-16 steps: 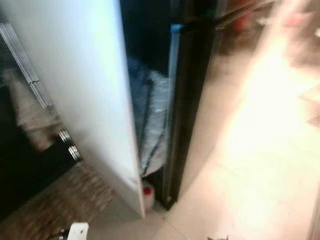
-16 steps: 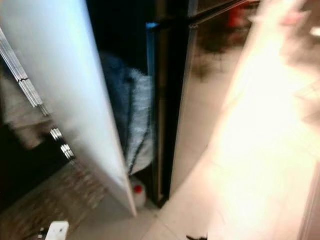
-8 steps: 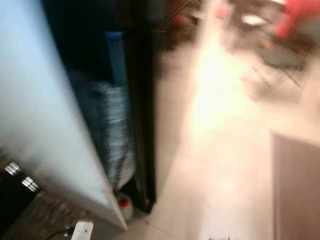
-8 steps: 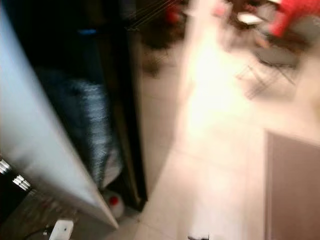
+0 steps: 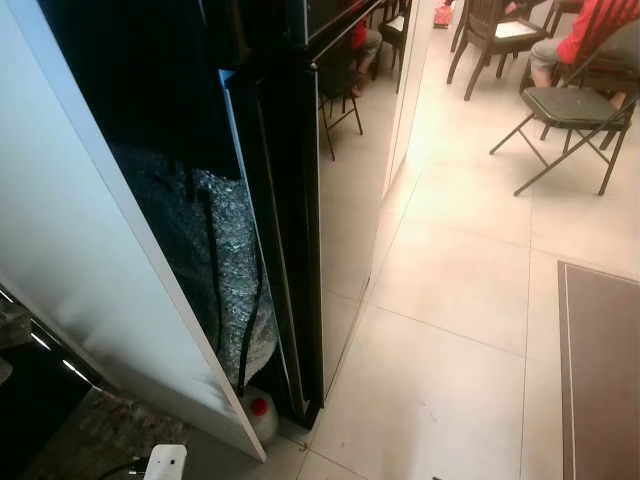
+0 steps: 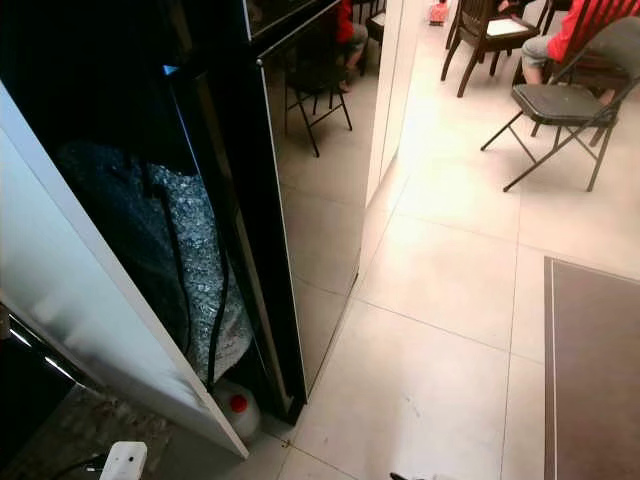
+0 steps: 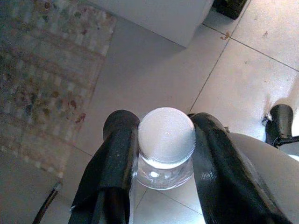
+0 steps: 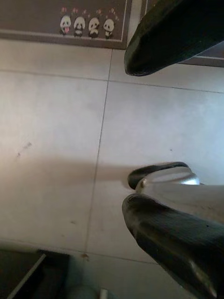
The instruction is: Restocking fridge
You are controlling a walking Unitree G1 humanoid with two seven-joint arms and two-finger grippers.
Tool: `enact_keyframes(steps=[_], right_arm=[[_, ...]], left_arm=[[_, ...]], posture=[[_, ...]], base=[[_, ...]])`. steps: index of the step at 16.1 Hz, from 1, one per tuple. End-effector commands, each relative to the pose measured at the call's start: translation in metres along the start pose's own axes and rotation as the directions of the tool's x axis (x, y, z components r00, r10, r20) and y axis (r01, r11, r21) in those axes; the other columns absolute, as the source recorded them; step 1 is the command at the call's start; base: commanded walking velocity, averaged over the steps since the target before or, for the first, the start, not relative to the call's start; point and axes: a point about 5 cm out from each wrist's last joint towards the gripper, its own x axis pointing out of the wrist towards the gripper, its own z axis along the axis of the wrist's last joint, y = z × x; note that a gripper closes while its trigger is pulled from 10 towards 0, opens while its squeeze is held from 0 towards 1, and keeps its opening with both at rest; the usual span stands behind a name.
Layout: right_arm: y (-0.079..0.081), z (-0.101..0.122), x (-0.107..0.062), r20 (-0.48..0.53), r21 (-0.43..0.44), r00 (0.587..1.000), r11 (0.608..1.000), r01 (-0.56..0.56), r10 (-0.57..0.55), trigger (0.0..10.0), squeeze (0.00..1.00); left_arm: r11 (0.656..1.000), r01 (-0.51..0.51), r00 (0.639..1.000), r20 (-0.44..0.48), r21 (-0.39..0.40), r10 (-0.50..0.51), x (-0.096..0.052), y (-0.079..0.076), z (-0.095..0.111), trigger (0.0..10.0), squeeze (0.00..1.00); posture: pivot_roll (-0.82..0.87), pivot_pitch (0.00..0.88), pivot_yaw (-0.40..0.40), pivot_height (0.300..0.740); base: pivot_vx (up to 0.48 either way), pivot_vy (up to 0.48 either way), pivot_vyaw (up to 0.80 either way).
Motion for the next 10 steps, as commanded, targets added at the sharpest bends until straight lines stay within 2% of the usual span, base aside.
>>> enact_keyframes(steps=[1, 2, 4, 7, 8, 9, 10], right_arm=[[0.001, -0.027, -0.009, -0.068, 0.001, 0.998, 1.000, 0.015, -0.014, 10.0, 0.00], [0.000, -0.022, -0.010, 0.002, 0.031, 0.999, 0.998, 0.046, -0.046, 10.0, 0.00], [-0.001, -0.022, -0.010, 0.011, 0.032, 0.998, 0.998, 0.057, -0.057, 10.0, 0.00], [-0.004, -0.019, -0.013, 0.078, 0.102, 0.987, 0.986, 0.136, -0.144, 10.0, 0.00], [-0.043, 0.060, 0.000, 0.345, 0.126, 0.915, 0.976, 0.177, -0.210, 10.0, 0.00], [-0.057, 0.102, -0.003, 0.489, 0.125, 0.847, 0.977, 0.170, -0.210, 10.0, 0.00], [-0.064, 0.143, -0.012, 0.637, 0.099, 0.749, 0.983, 0.156, -0.183, 10.0, 0.00]], left_arm=[[0.999, -0.023, 1.000, -0.008, -0.041, 0.023, -0.001, 0.003, -0.005, 10.0, 0.00], [0.996, -0.045, 0.999, -0.007, -0.075, 0.045, -0.002, 0.004, -0.007, 10.0, 0.00], [0.996, -0.048, 0.999, -0.007, -0.078, 0.048, -0.002, 0.004, -0.008, 10.0, 0.00], [0.995, -0.055, 0.998, -0.010, -0.082, 0.054, -0.002, 0.005, -0.009, 10.0, 0.00], [0.994, -0.061, 0.998, -0.010, -0.096, 0.060, -0.002, 0.005, -0.010, 10.0, 0.00], [0.992, -0.067, 0.998, -0.009, -0.108, 0.066, -0.002, 0.005, -0.010, 10.0, 0.00], [0.989, -0.074, 0.997, -0.008, -0.126, 0.073, -0.002, 0.004, -0.010, 10.0, 0.00]], posture=[[-0.14, 0.000, 0.091, 0.740], [-0.16, 0.000, 0.098, 0.740], [-0.16, 0.000, 0.098, 0.740], [-0.17, 0.000, 0.096, 0.740], [-0.18, 0.000, 0.081, 0.740], [-0.18, 0.000, 0.076, 0.740], [-0.17, 0.000, 0.065, 0.740]], base=[[0.000, 0.000, 0.00], [0.000, 0.000, 0.00], [0.000, 0.000, 0.00], [0.000, 0.000, 0.00], [0.000, 0.000, 0.00], [0.000, 0.000, 0.00], [0.000, 0.000, 0.00]])
